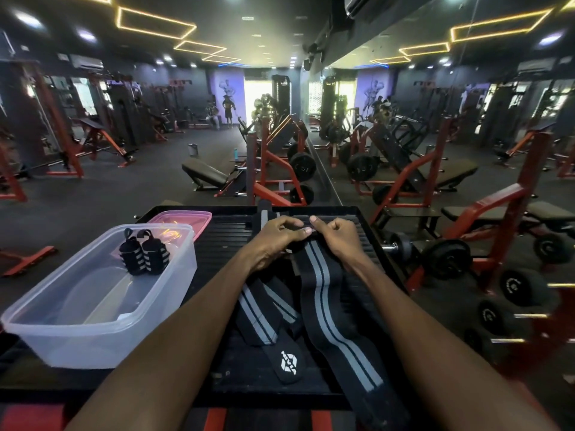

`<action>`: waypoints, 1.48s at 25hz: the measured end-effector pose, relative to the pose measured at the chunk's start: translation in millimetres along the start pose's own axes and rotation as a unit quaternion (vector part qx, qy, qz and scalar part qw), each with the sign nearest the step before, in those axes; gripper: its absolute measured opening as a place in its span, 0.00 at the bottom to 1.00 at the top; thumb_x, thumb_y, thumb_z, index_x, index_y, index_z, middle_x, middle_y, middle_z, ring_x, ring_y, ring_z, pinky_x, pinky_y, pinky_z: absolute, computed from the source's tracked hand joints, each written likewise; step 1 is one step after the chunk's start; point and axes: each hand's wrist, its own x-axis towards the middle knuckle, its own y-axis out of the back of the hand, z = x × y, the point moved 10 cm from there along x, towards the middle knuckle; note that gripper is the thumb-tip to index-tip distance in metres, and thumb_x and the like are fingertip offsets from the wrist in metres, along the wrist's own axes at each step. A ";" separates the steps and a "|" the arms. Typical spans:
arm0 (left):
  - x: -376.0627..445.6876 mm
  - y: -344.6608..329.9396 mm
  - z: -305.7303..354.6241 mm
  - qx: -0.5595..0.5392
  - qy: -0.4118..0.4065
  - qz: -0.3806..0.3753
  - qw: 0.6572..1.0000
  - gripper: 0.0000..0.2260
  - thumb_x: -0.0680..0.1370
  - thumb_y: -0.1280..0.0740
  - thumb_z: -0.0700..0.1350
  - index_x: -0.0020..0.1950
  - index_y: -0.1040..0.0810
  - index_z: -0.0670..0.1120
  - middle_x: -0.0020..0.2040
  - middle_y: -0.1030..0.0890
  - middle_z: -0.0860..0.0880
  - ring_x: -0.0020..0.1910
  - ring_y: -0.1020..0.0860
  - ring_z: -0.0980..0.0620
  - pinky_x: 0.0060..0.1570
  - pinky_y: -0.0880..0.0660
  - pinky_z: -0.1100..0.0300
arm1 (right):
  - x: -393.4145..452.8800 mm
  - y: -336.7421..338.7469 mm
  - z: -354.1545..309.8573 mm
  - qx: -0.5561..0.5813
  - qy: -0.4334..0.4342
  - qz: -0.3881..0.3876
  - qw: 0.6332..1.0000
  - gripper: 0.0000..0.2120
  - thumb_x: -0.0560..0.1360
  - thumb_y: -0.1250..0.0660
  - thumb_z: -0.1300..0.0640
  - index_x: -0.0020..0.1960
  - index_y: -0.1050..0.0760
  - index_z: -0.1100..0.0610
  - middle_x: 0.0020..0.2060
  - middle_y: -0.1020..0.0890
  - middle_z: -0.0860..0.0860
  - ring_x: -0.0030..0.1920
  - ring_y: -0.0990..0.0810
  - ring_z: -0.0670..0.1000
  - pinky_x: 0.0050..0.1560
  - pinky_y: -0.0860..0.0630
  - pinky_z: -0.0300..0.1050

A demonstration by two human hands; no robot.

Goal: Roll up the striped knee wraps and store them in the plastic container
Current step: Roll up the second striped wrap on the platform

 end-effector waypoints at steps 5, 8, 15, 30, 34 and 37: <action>6.4 17.5 0.8 0.080 -0.066 0.092 0.990 0.07 0.79 0.30 0.45 0.48 0.16 0.42 0.47 0.17 0.45 0.44 0.21 0.52 0.33 0.24 0.68 | 3.6 -10.2 17.0 0.018 -0.011 -0.025 0.999 0.16 0.73 0.25 0.46 0.39 0.29 0.54 0.33 0.24 0.49 0.34 0.27 0.47 0.38 0.29 0.43; 15.0 19.5 -6.3 0.094 -0.061 0.103 0.988 0.08 0.79 0.30 0.45 0.47 0.16 0.41 0.45 0.17 0.46 0.44 0.21 0.54 0.42 0.26 0.64 | 6.2 -18.7 19.2 0.024 -0.003 -0.063 0.998 0.10 0.74 0.25 0.54 0.47 0.22 0.58 0.45 0.16 0.53 0.45 0.19 0.49 0.47 0.24 0.42; 25.0 6.9 -31.3 -0.027 0.055 0.074 0.995 0.15 0.78 0.29 0.51 0.52 0.17 0.38 0.49 0.15 0.43 0.46 0.18 0.47 0.47 0.21 0.52 | 4.2 -12.1 39.9 0.162 -0.157 0.042 0.973 0.08 0.74 0.29 0.63 0.51 0.20 0.67 0.45 0.14 0.60 0.44 0.15 0.56 0.43 0.17 0.48; 26.9 0.8 -62.5 -0.146 0.100 0.035 0.984 0.08 0.78 0.28 0.47 0.45 0.20 0.43 0.45 0.14 0.43 0.44 0.17 0.48 0.44 0.18 0.55 | 10.1 -34.5 63.6 0.182 -0.151 -0.073 0.969 0.04 0.77 0.29 0.60 0.43 0.20 0.59 0.43 0.15 0.57 0.42 0.16 0.53 0.50 0.19 0.51; 27.4 13.1 -54.3 -0.051 -0.004 0.122 0.991 0.09 0.77 0.28 0.50 0.46 0.16 0.44 0.44 0.14 0.47 0.45 0.18 0.53 0.48 0.23 0.59 | 15.7 -33.2 52.2 0.115 -0.084 -0.068 0.987 0.04 0.77 0.29 0.62 0.43 0.19 0.57 0.43 0.16 0.53 0.47 0.18 0.51 0.56 0.22 0.49; 26.2 15.3 -47.9 -0.043 -0.034 0.137 0.989 0.02 0.78 0.28 0.43 0.46 0.17 0.45 0.40 0.17 0.53 0.40 0.21 0.60 0.38 0.28 0.75 | 17.1 -35.2 48.6 0.091 -0.059 -0.077 0.991 0.06 0.77 0.29 0.63 0.42 0.19 0.55 0.42 0.17 0.52 0.47 0.20 0.50 0.55 0.23 0.48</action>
